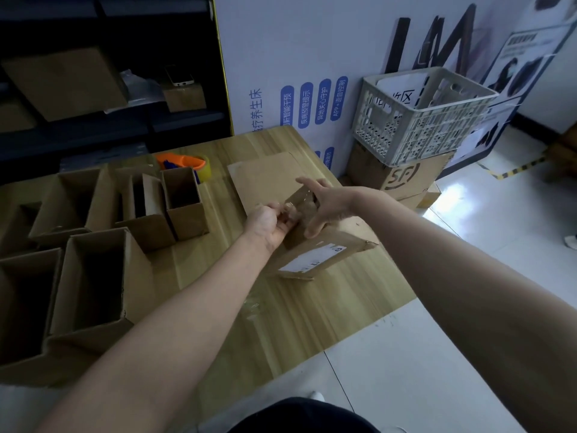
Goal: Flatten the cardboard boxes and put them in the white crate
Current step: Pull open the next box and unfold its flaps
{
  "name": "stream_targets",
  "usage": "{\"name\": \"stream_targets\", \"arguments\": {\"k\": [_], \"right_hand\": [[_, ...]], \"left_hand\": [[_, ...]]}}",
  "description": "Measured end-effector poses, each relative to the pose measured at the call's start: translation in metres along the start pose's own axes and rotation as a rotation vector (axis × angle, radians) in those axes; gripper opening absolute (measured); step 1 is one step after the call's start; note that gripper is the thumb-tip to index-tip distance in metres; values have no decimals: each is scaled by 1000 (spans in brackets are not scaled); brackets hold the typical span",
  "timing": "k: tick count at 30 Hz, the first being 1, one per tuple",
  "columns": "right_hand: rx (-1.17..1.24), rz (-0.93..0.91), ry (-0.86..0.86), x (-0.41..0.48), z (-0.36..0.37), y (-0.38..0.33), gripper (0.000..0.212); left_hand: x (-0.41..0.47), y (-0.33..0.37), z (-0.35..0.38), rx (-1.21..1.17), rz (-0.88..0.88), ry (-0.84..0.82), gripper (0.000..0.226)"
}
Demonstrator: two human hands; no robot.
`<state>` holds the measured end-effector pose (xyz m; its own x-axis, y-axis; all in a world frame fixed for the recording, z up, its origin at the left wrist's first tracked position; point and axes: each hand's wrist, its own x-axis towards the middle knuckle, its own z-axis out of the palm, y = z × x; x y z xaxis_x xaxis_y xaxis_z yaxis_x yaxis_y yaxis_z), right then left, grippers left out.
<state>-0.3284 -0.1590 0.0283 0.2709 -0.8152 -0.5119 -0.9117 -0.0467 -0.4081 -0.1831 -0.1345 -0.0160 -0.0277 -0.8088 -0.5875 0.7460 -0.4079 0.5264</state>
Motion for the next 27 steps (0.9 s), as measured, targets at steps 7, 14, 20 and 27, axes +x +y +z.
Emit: {"name": "stream_targets", "arguments": {"k": [7,14,20,27], "right_hand": [[-118,197,73,-25,-14,47,98],[-118,177,179,-26,0,61,98],[-253,158,138,-21,11,69,118],[-577,154,254,-18,19,73,130]], "left_hand": [[20,19,-23,802,436,150,29],[16,-21,-27,1370,712,69,15],[6,-44,-3,1693,711,-58,75],[5,-62,16,1823,873,-13,23]]}}
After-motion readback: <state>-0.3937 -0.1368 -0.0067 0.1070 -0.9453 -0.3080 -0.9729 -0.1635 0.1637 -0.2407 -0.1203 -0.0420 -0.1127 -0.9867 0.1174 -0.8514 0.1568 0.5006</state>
